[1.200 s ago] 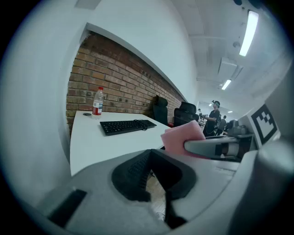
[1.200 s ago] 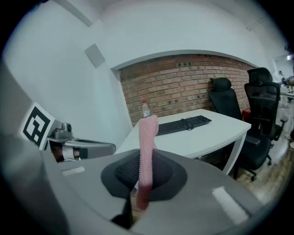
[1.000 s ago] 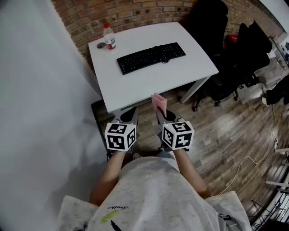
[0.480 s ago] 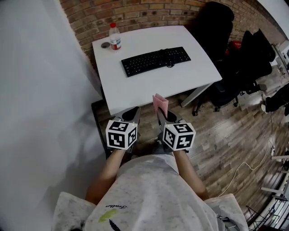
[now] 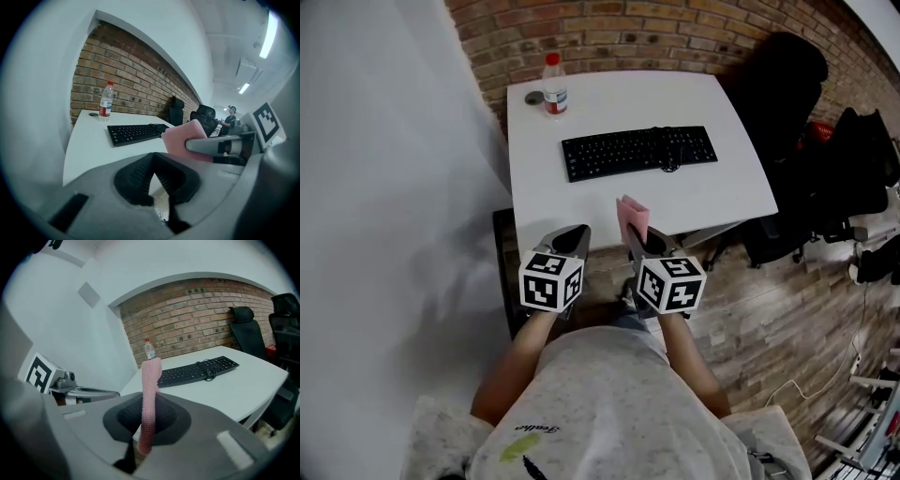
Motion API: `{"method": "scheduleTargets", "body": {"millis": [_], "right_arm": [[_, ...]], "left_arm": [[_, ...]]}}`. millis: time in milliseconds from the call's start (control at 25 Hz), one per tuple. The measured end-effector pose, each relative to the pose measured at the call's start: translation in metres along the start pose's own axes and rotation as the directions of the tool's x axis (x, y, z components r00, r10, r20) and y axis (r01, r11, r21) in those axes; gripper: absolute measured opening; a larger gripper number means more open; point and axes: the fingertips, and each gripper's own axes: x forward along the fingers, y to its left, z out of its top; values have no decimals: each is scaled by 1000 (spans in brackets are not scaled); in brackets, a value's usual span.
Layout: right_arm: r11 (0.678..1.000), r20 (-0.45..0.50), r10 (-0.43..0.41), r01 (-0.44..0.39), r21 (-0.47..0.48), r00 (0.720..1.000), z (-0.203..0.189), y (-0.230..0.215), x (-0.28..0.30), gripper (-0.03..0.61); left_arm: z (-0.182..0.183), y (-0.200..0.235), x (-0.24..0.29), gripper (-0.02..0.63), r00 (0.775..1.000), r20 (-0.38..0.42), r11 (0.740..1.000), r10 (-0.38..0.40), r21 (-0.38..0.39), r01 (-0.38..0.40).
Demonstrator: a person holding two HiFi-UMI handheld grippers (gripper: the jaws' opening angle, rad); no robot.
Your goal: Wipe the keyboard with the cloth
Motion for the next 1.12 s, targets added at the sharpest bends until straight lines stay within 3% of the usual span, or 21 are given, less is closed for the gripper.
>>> {"method": "scheduleTargets", "body": {"millis": [440, 840, 1120], "right_arm": [[984, -89, 173, -175, -14, 981, 46, -65, 75, 23], [926, -151, 377, -375, 39, 914, 82, -85, 131, 23], [886, -172, 463, -453, 97, 869, 88, -67, 165, 25]], "left_arm": [[39, 27, 84, -3, 989, 4, 984, 150, -95, -149], [61, 43, 126, -3, 950, 13, 932, 312, -197, -304], [60, 65, 113, -4, 915, -23, 889, 402, -227, -397]]}}
